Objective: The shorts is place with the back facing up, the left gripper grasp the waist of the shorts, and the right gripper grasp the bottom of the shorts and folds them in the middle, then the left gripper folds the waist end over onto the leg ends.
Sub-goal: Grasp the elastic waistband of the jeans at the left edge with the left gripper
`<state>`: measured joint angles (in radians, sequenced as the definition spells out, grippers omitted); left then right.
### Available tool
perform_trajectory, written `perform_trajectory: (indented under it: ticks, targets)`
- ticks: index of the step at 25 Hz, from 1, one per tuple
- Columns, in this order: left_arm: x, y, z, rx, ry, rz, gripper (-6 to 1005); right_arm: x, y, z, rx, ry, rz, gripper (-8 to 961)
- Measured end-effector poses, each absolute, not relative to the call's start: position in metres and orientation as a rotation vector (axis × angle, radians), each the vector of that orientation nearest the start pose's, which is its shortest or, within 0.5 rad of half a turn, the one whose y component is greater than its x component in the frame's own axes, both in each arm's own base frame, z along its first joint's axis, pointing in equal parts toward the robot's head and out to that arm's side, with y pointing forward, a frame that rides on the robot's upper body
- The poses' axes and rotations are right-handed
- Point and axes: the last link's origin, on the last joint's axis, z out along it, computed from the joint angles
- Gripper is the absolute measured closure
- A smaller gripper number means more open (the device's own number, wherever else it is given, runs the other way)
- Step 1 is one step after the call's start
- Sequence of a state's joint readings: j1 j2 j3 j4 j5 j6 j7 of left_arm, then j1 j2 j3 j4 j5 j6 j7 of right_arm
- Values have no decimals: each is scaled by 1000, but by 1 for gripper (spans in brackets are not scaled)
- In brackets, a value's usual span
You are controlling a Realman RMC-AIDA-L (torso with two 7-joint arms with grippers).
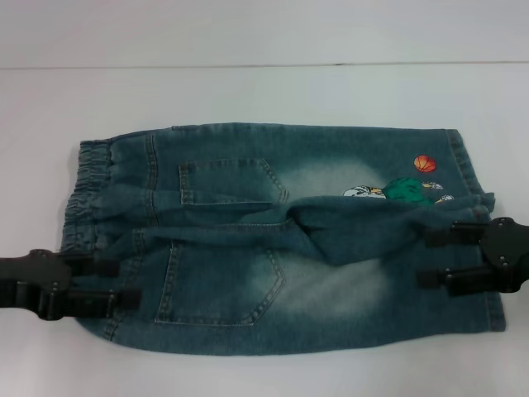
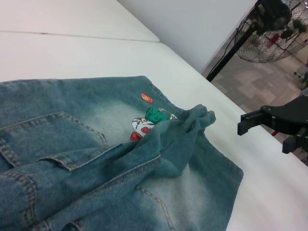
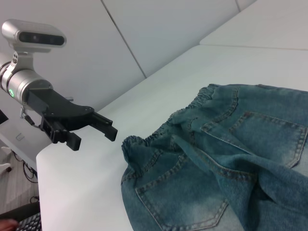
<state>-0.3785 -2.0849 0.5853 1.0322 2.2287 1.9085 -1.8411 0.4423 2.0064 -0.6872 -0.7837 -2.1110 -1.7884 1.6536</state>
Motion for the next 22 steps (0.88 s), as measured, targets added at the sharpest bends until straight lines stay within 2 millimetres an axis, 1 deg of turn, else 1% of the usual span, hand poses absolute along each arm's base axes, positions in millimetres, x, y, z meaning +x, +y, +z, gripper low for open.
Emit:
perform_trajectory:
  ticks: [5,10,13,18,22]
  targets:
    - [-294,267,65,-2734,-1177,-493,129,288,293,41,-2836,959,585,12]
    - [-296,266,66,-2737,-1188,-454,132,287,293,40,-2838,958,586,11]
    - [-301,266,73,-2711,-1192,-380,133,287,293,40,-2838,960,586,11]
    - [-315,267,91,-2607,-1213,-217,135,288,293,40,-2837,960,586,11]
    - [-329,269,95,-2533,-1256,-66,137,287,293,40,-2836,959,586,12]
